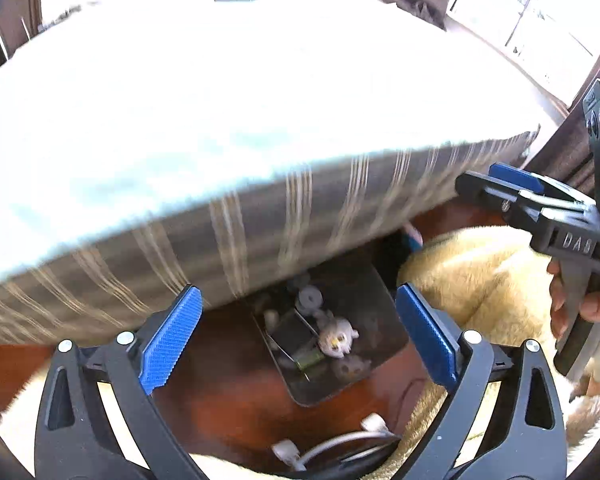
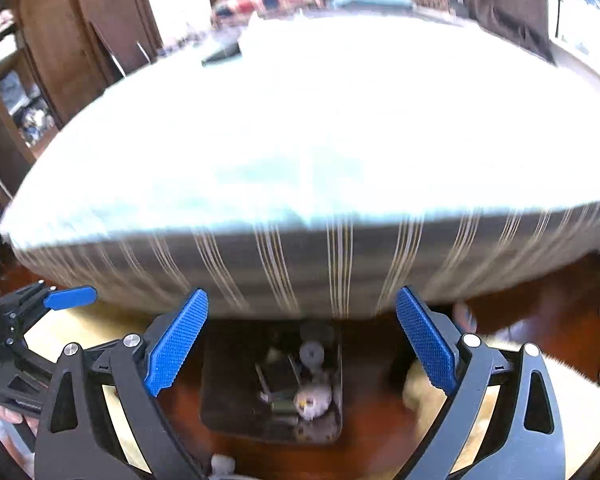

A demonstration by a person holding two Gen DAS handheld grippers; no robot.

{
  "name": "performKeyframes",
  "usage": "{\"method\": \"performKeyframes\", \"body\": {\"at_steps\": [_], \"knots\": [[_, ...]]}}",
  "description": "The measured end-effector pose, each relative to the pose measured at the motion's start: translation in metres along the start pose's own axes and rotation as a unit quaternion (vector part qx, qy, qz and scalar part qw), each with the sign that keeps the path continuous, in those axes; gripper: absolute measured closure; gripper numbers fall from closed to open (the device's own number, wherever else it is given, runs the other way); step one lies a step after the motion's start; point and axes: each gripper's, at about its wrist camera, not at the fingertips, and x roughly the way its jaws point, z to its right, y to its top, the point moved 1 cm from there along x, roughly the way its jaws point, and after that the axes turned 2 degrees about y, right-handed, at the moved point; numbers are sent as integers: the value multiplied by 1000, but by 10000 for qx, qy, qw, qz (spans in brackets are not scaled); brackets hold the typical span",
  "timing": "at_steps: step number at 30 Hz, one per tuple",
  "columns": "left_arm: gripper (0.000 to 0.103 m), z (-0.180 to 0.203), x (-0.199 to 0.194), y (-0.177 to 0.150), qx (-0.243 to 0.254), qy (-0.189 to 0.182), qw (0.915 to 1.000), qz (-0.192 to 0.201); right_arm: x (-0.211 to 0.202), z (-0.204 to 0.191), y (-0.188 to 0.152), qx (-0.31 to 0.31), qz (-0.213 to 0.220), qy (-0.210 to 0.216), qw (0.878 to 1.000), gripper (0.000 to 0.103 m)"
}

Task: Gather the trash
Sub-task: 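Grasp the yellow-capped white tube with left tool while right tool grasps the white tape roll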

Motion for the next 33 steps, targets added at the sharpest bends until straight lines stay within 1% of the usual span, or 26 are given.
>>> {"method": "performKeyframes", "body": {"at_steps": [2, 5, 8, 10, 13, 16, 18, 20, 22, 24, 26, 28, 33], "knots": [[9, -3, -18, 13, 46, 62, 9997, 213, -8, -2, 18, -77, 213, 27, 9997, 4], [8, -11, -34, 34, 91, 90, 9988, 465, -10, -3, 45, -204, 436, -69, 9988, 4], [8, -24, -37, 59, 127, 394, 9971, 645, -1, -2, 73, -156, 472, -25, 9988, 4], [8, -31, -34, 75, 86, 478, 9962, 717, 11, 0, 89, -34, 452, 49, 9990, 4], [8, -48, -26, 101, -62, 633, 9947, 807, 29, 8, 109, 68, 472, 9, 9989, 4], [8, -63, -10, 130, -118, 981, 9913, 866, 49, 13, 129, 143, 463, -89, 9988, 4], [8, -73, 4, 149, -212, 1044, 9911, 798, 63, 15, 140, 77, 448, -156, 9988, 4], [8, -83, 14, 164, -281, 1021, 9917, 729, 76, 11, 152, -51, 444, -204, 9988, 4], [8, -92, 26, 179, -295, 1073, 9914, 684, 90, 9, 163, -127, 378, -235, 9989, 10], [8, -99, 36, 195, -272, 1135, 9909, 673, 100, 8, 172, -113, 298, -146, 9994, 17], [8, -102, 43, 205, -272, 1170, 9905, 665, 109, 6, 181, -145, 241, -83, 9996, 21], [8, -103, 53, 216, -212, 1128, 9913, 651, 116, 6, 188, -159, 197, -31, 9997, 24], [8, -105, 77, 235, -74, 1096, 9930, 434, 131, 0, 196, -260, 102, -16, 9996, 33]]}}
